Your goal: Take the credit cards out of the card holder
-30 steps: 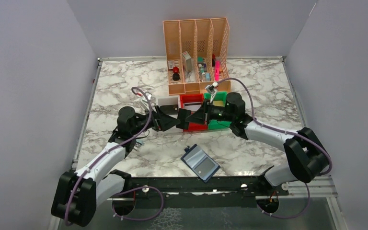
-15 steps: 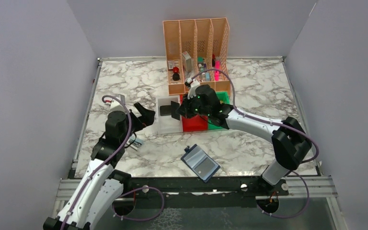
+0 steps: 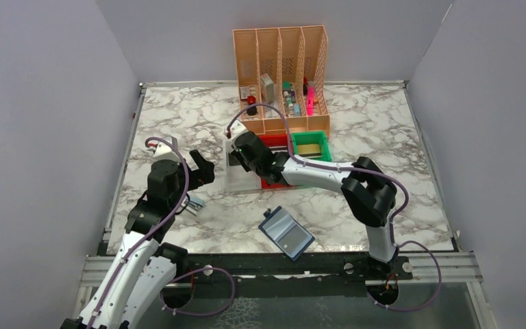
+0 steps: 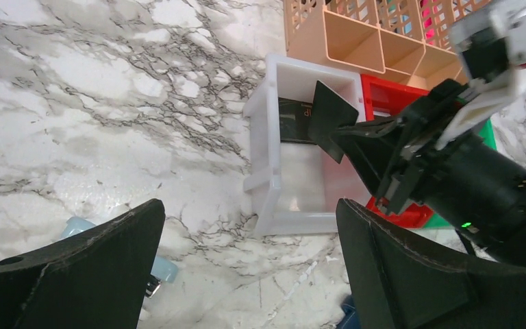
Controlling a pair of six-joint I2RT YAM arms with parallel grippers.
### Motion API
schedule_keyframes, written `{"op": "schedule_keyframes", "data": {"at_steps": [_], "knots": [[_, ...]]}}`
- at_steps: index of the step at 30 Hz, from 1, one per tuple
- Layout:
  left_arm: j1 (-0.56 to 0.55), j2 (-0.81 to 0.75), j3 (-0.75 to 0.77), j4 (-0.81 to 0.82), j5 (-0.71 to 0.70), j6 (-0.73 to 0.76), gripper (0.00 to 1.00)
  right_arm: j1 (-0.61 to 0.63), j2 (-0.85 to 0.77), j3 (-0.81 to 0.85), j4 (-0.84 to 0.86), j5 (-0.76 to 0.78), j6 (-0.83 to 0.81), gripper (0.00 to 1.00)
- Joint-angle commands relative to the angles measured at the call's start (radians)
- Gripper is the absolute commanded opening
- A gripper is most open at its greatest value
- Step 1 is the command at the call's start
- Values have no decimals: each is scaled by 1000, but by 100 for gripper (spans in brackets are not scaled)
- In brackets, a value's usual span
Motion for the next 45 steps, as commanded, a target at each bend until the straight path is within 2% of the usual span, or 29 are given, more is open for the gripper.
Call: {"op": "schedule_keyframes", "data": {"at_steps": [1, 10, 25, 34, 45], "knots": [[4, -18, 10, -13, -41, 43, 99, 22, 67, 56, 12, 202, -159, 1], [4, -27, 15, -13, -45, 52, 99, 29, 145, 90, 78, 286, -319, 1], [14, -112, 9, -13, -100, 58, 99, 30, 246, 138, 93, 263, -432, 9], [17, -118, 7, -13, -97, 58, 99, 30, 262, 145, 69, 238, -442, 33], [20, -118, 5, -12, -93, 59, 99, 30, 261, 157, 56, 203, -395, 48]]}}
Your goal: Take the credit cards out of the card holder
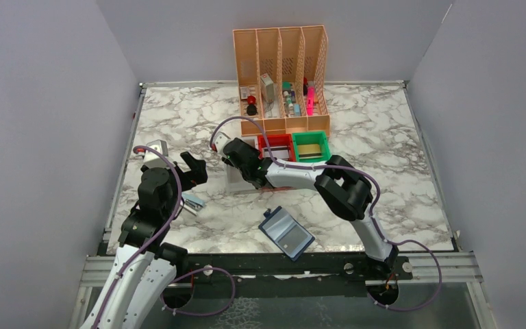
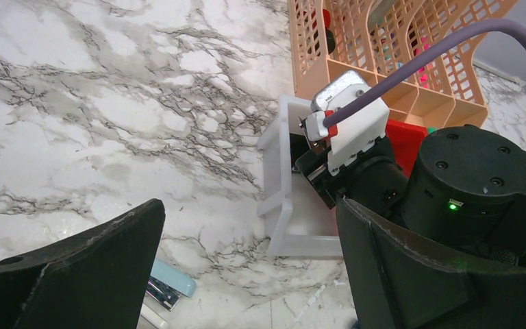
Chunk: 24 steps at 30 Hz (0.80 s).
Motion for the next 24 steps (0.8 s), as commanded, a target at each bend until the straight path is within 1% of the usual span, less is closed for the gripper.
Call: {"op": "schedule_keyframes", "data": {"at_steps": [1, 10, 11, 15, 24], "knots": [[11, -9, 5, -4, -16, 13, 99, -4, 14, 30, -17, -29, 35, 49], [10, -8, 1, 0, -7, 13, 99, -3, -11, 13, 0, -46, 63, 56], [10, -8, 1, -1, -6, 14, 99, -3, -11, 13, 0, -70, 68, 57], [10, -9, -1, 0, -3, 16, 99, -4, -13, 20, -5, -81, 83, 60], [12, -5, -1, 1, 1, 16, 99, -4, -23, 29, -3, -87, 113, 64]]}}
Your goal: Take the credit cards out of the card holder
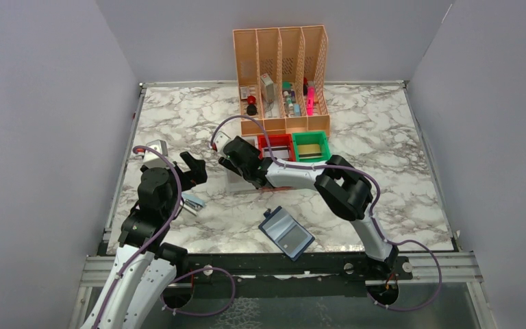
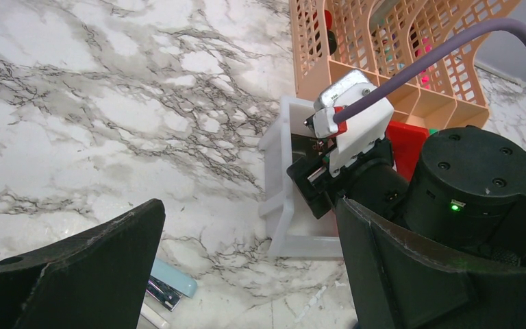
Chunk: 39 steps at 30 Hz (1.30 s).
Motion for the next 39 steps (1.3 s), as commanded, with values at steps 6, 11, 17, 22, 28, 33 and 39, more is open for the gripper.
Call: {"op": "schedule_keyframes", "data": {"at_steps": [6, 11, 17, 22, 28, 33, 39], "knots": [[8, 5, -1, 2, 7, 14, 99, -10, -63, 21, -5, -43, 78, 68], [7, 15, 1, 0, 27, 21, 99, -11, -162, -1, -54, -47, 193, 68], [7, 59, 10, 14, 155, 53, 99, -12, -448, -207, -256, -17, 611, 69], [7, 103, -1, 75, 416, 94, 99, -12, -716, -559, -421, -129, 1068, 69], [3, 187, -18, 158, 659, 58, 95, -10, -992, -911, -375, -336, 1280, 65], [-32, 239, -11, 178, 720, 59, 89, -10, -1229, -1097, -300, -460, 1280, 62], [-216, 310, 0, 188, 633, 74, 84, -10, -1317, -1138, -401, -536, 1289, 57]]}}
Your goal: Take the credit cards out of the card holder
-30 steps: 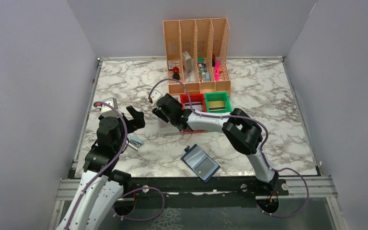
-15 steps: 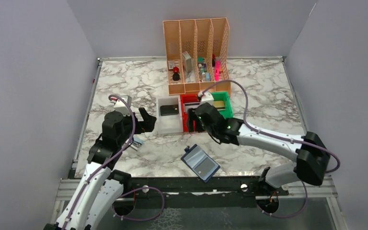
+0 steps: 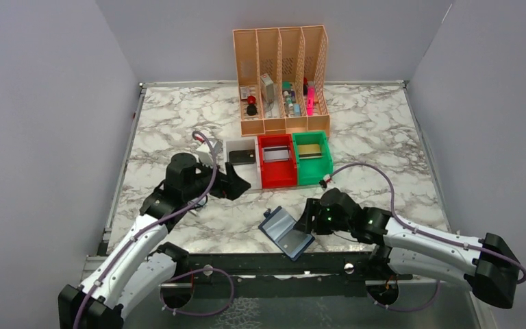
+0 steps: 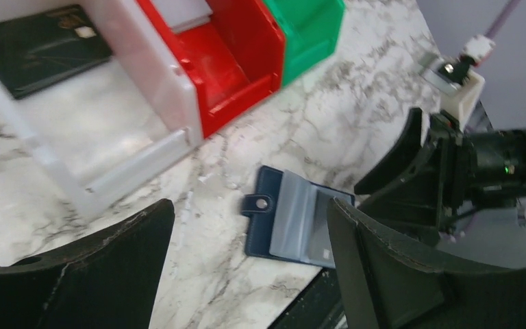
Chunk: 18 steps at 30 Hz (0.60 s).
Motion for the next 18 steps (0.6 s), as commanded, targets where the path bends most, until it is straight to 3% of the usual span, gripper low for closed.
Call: {"op": "schedule_keyframes", "data": {"at_steps": [1, 9, 18], "knots": [[-154, 73, 19, 44, -25, 14, 82, 3, -19, -20, -50, -116, 35, 55], [-395, 275, 62, 50, -218, 5, 78, 3, -24, -69, -87, -162, 63, 53], [-473, 417, 72, 146, -211, 5, 75, 2, 129, -84, 85, -147, 44, 53]]}}
